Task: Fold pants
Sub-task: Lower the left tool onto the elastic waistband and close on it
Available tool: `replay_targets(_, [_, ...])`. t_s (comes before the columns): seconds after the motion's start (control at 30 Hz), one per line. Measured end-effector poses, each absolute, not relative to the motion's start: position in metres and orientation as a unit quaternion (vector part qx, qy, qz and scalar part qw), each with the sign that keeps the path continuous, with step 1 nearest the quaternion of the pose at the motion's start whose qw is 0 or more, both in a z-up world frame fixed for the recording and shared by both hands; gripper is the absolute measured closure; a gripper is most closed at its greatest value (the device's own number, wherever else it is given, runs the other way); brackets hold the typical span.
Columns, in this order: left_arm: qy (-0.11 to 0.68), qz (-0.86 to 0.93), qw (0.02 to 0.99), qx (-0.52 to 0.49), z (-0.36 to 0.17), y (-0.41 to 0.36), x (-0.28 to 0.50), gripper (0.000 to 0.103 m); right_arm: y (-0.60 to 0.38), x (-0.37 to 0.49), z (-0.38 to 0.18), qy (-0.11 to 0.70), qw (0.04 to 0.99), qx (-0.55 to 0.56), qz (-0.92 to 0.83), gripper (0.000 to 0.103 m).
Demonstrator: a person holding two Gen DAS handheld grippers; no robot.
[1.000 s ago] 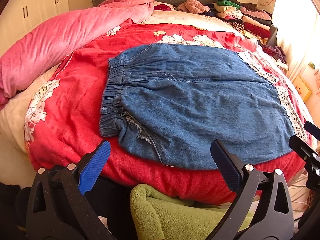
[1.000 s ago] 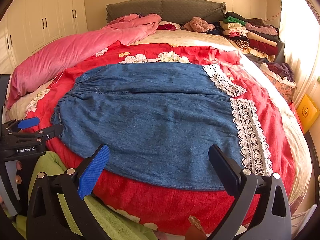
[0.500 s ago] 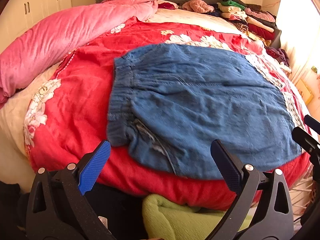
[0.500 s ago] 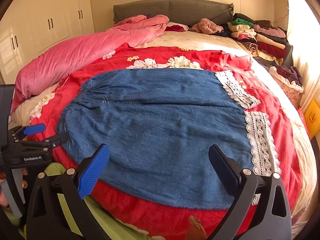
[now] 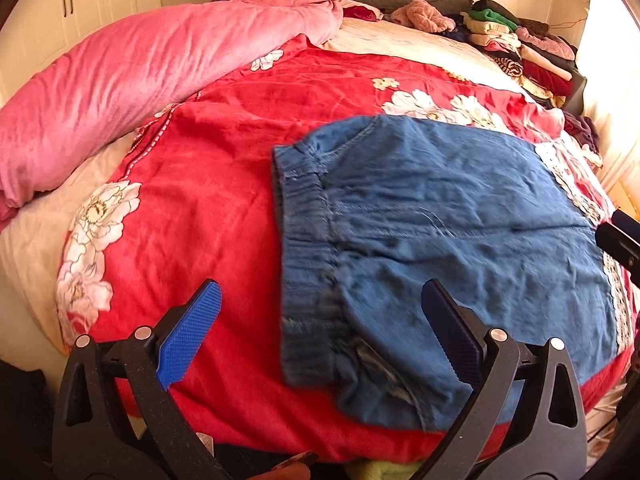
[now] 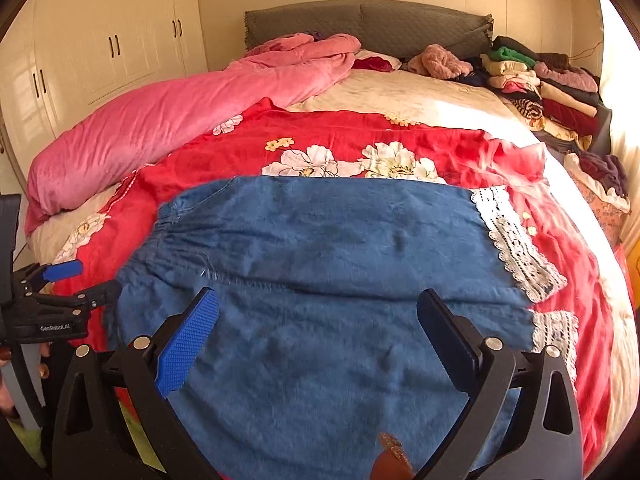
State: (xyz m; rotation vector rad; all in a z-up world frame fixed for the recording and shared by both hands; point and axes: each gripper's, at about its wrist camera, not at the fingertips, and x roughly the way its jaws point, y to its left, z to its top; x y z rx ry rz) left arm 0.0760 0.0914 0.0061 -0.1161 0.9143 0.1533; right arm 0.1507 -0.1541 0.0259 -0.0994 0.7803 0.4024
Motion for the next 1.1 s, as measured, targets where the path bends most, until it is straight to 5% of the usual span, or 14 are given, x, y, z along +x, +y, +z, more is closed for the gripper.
replay_targets(0.63, [0.445, 0.070, 0.889, -0.085, 0.009, 0.159, 0.170, 0.009, -0.117, 0.269, 0.026, 0.392, 0.887, -0.086, 0.227, 0.004])
replay_targets(1.1, [0.489, 0.047, 0.869, -0.064, -0.046, 0.156, 0.230, 0.009, -0.080, 0.339, -0.010, 0.429, 0.859, -0.124, 0.249, 0.004])
